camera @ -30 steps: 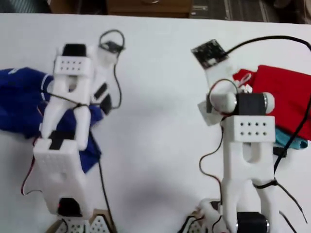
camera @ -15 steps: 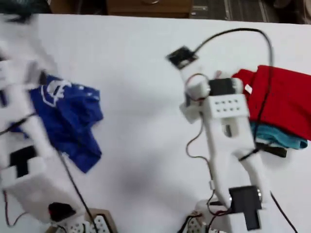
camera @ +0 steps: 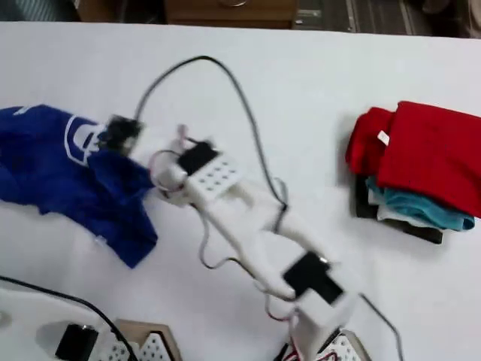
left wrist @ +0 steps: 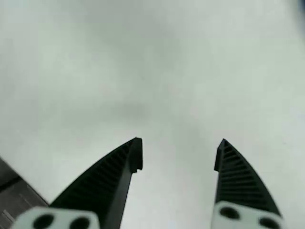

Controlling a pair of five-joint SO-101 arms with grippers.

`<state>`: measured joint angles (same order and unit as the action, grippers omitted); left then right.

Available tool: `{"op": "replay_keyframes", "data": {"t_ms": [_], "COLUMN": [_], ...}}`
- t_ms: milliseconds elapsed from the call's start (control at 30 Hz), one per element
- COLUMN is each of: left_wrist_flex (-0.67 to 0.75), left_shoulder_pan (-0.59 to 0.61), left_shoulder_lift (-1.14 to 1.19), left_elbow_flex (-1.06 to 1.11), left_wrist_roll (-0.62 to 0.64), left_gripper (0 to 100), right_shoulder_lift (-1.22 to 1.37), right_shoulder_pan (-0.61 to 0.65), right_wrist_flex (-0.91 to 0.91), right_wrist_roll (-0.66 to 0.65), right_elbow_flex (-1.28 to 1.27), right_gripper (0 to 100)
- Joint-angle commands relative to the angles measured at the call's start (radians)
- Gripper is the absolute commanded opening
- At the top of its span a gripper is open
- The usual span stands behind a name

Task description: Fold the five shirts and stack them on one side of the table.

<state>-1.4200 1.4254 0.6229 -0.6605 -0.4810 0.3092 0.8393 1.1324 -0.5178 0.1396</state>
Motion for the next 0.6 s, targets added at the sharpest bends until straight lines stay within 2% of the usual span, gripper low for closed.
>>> {"op": "replay_keyframes", "data": {"t_ms": [0, 300, 567], "left_wrist_flex": [0.017, 0.009, -0.052], "left_shoulder_pan": [0.058, 0.140, 0.181], "left_shoulder_lift": [-0.006, -0.008, -0.008], "left_elbow_flex": [-0.010, -0.074, -0.150], "left_wrist_roll": [-0.028, -0.029, -0.031], "left_gripper": [27, 27, 27], "right_shoulder_lift": [0.180, 0.561, 0.822], "right_shoulder_pan": [0.071, 0.185, 0.088], "right_wrist_flex": [0.044, 0.114, 0.130], "right_wrist_roll": [0.034, 0.029, 0.029], "right_elbow_flex": [0.259, 0.697, 0.914], "right_gripper": [31.0, 31.0, 28.6]}}
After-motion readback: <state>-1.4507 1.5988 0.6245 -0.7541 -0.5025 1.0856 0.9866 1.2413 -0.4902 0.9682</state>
